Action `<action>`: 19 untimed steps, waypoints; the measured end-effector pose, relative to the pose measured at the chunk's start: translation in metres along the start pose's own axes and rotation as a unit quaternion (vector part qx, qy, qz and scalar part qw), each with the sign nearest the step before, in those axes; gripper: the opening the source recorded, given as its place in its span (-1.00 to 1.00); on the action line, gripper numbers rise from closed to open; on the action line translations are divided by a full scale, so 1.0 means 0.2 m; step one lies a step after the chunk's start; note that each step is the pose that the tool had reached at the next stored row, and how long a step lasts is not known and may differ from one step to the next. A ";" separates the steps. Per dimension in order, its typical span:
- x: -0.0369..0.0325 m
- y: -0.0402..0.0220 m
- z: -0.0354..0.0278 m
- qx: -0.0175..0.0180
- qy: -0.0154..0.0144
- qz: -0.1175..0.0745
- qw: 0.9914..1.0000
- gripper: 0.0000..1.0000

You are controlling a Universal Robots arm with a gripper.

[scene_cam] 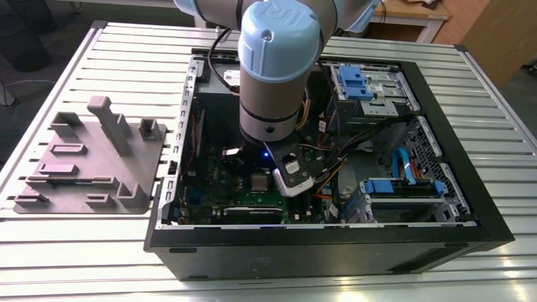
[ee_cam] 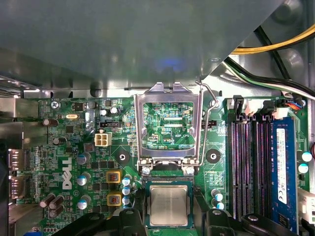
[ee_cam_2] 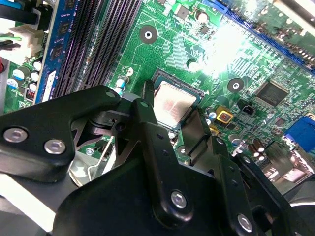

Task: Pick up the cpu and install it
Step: 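Place the cpu into insertion slot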

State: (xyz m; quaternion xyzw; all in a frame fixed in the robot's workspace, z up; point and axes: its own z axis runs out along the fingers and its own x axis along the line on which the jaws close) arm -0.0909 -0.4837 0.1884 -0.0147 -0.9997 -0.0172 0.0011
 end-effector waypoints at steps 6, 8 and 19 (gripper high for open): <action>0.000 0.000 0.000 0.000 0.000 0.000 1.000 -0.07; 0.000 0.000 0.000 0.000 0.000 0.000 1.000 -0.07; 0.001 0.000 -0.003 0.000 0.000 0.000 1.000 0.08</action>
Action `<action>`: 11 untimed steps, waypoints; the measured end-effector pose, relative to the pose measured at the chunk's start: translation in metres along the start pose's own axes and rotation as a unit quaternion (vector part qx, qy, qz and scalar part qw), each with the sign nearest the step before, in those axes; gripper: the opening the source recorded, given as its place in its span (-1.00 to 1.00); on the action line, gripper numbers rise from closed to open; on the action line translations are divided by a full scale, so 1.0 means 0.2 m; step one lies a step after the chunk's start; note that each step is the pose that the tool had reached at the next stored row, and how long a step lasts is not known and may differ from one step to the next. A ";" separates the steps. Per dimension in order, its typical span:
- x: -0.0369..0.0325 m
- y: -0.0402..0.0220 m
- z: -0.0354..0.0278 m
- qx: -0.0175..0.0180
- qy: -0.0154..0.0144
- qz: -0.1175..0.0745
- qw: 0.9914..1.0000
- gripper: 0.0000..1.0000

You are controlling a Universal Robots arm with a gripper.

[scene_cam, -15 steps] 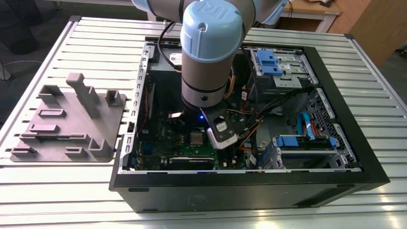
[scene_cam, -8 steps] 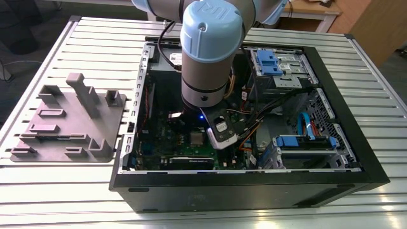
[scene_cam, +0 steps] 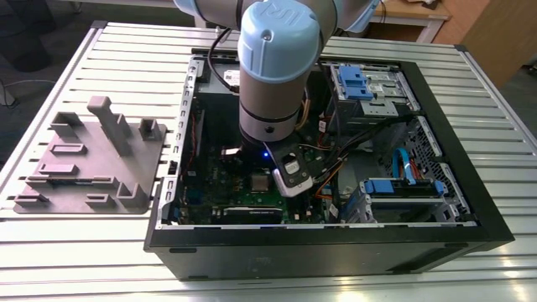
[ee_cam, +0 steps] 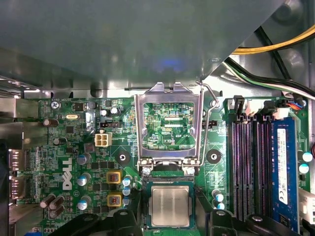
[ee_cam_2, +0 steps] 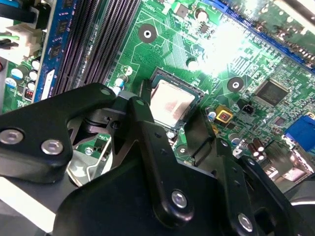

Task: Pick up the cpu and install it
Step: 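Place the cpu into insertion slot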

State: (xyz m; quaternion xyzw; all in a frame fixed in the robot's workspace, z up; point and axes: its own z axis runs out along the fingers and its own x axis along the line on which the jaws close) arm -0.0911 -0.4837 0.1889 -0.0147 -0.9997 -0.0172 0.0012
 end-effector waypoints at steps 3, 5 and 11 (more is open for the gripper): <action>0.000 0.000 -0.007 0.000 0.000 0.000 1.000 0.08; 0.000 0.000 -0.007 0.000 0.000 0.000 1.000 0.08; 0.003 0.000 -0.008 0.000 0.000 0.000 1.000 0.08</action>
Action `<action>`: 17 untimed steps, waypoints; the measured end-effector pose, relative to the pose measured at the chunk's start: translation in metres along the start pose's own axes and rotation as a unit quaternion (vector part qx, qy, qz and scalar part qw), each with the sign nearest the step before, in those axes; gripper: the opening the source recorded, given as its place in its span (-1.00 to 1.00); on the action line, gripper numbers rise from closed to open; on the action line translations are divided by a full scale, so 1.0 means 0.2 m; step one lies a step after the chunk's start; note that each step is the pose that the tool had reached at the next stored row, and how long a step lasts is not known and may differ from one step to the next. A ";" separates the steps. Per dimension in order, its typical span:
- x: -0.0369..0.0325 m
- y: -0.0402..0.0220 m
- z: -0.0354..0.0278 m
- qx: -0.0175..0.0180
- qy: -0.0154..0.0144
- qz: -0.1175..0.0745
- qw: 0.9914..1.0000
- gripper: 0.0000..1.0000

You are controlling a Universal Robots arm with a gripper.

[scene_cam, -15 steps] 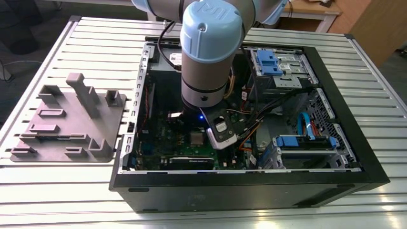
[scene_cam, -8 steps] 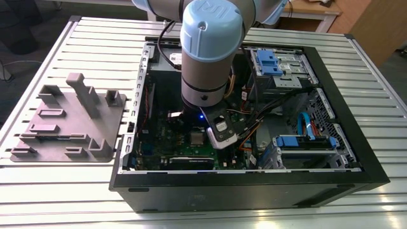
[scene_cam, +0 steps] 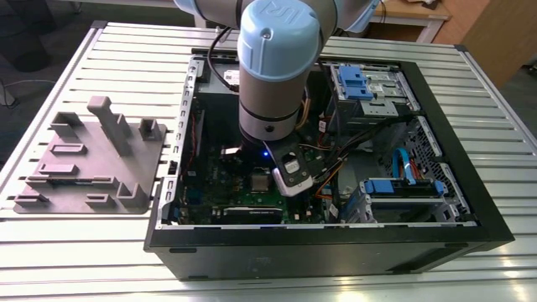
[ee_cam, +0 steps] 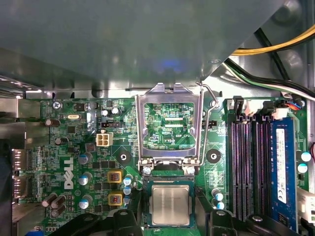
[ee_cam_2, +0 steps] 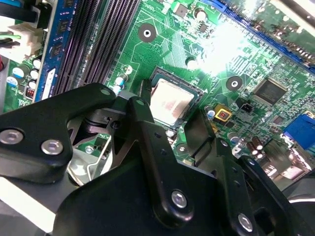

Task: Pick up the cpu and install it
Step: 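Place the cpu into insertion slot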

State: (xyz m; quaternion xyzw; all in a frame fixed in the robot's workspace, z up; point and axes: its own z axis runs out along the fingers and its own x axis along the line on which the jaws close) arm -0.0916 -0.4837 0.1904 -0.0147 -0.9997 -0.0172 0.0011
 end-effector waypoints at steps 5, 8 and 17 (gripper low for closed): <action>0.001 0.000 0.000 0.000 0.000 0.000 1.000 0.08; 0.001 0.000 0.000 0.000 0.000 0.000 1.000 0.08; 0.002 0.000 0.000 0.000 0.000 0.000 1.000 -0.09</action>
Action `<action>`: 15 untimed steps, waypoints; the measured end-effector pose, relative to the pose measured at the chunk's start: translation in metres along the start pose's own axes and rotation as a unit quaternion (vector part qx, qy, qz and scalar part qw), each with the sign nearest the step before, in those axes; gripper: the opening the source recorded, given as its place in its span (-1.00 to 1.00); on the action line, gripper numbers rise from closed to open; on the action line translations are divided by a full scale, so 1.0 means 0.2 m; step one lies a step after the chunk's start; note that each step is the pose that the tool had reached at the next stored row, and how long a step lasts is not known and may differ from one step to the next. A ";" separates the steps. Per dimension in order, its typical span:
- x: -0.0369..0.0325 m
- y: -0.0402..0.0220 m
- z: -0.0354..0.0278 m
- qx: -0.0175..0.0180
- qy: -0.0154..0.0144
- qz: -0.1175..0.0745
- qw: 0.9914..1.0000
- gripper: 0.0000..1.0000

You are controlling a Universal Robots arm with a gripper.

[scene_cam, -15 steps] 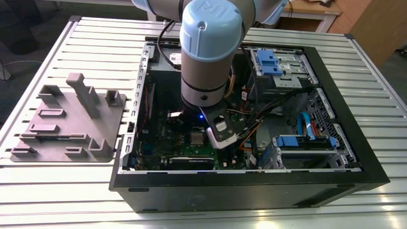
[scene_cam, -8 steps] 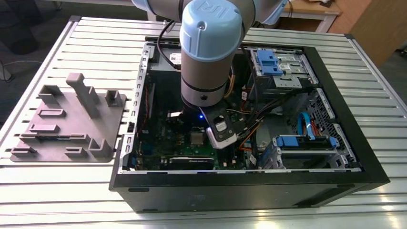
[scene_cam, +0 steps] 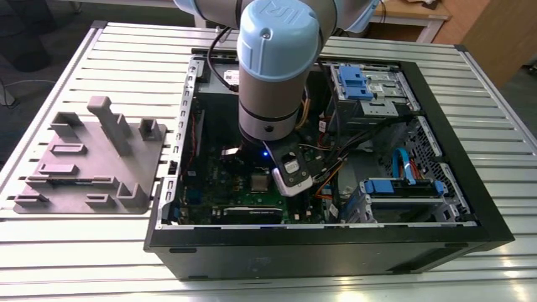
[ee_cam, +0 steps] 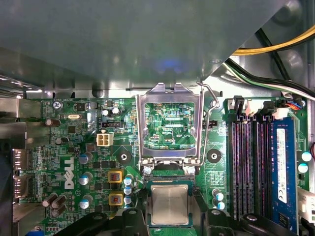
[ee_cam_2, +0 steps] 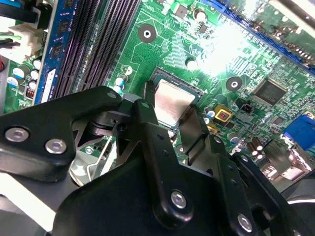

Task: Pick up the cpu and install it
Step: 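Place the cpu into insertion slot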

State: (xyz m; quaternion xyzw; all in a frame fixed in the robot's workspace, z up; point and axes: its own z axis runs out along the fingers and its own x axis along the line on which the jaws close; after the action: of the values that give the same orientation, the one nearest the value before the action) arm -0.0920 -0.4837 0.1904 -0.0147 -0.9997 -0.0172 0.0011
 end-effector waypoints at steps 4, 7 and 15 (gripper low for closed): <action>0.000 0.000 0.000 0.000 0.000 0.000 1.000 -0.09; 0.001 0.000 -0.012 0.000 0.000 0.000 1.000 -0.09; -0.002 0.000 -0.017 0.000 0.000 0.000 1.000 -0.09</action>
State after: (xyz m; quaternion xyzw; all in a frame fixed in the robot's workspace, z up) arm -0.0916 -0.4837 0.1937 -0.0147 -0.9997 -0.0172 0.0011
